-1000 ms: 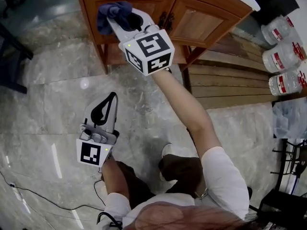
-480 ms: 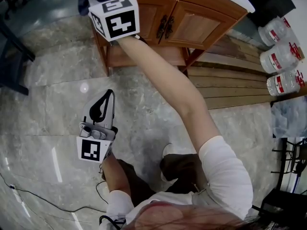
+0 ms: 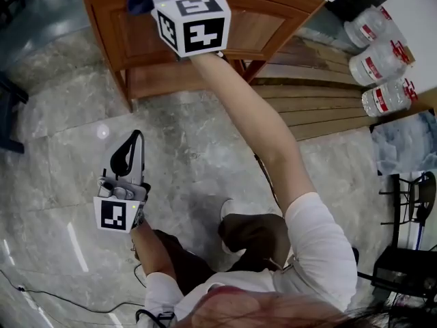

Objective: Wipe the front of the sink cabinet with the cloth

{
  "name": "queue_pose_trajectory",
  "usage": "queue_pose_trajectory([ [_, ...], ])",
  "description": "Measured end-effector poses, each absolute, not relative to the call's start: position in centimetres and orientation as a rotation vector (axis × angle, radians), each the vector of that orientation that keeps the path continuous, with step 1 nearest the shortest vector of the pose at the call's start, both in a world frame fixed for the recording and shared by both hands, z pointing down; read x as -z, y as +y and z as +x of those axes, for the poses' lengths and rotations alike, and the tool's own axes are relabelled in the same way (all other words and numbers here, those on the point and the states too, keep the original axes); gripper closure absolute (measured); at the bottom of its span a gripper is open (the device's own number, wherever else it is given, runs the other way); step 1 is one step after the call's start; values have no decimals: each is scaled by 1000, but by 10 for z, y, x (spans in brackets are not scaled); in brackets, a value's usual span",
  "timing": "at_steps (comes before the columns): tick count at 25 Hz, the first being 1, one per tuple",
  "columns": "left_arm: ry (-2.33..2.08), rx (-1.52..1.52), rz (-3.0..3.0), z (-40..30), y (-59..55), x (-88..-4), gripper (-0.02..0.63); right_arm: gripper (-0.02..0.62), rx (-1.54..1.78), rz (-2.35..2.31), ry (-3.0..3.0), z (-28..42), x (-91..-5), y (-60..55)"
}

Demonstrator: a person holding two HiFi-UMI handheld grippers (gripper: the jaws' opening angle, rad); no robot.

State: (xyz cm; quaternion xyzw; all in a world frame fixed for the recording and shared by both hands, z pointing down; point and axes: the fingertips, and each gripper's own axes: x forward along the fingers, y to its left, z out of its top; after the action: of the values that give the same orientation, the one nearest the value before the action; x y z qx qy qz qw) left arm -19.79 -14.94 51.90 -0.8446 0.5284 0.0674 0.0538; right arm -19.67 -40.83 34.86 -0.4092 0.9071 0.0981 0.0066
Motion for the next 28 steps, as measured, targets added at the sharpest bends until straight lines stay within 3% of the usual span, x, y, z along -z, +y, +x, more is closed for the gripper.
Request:
queue_pose_trajectory([
  [20, 1421, 8, -2786, -133, -194, -559, 601, 480, -332, -1863, 2537, 124, -365, -479],
  [28, 1403, 24, -2772, -130, -190, -559, 601, 471, -260, -2048, 2394, 201, -352, -489],
])
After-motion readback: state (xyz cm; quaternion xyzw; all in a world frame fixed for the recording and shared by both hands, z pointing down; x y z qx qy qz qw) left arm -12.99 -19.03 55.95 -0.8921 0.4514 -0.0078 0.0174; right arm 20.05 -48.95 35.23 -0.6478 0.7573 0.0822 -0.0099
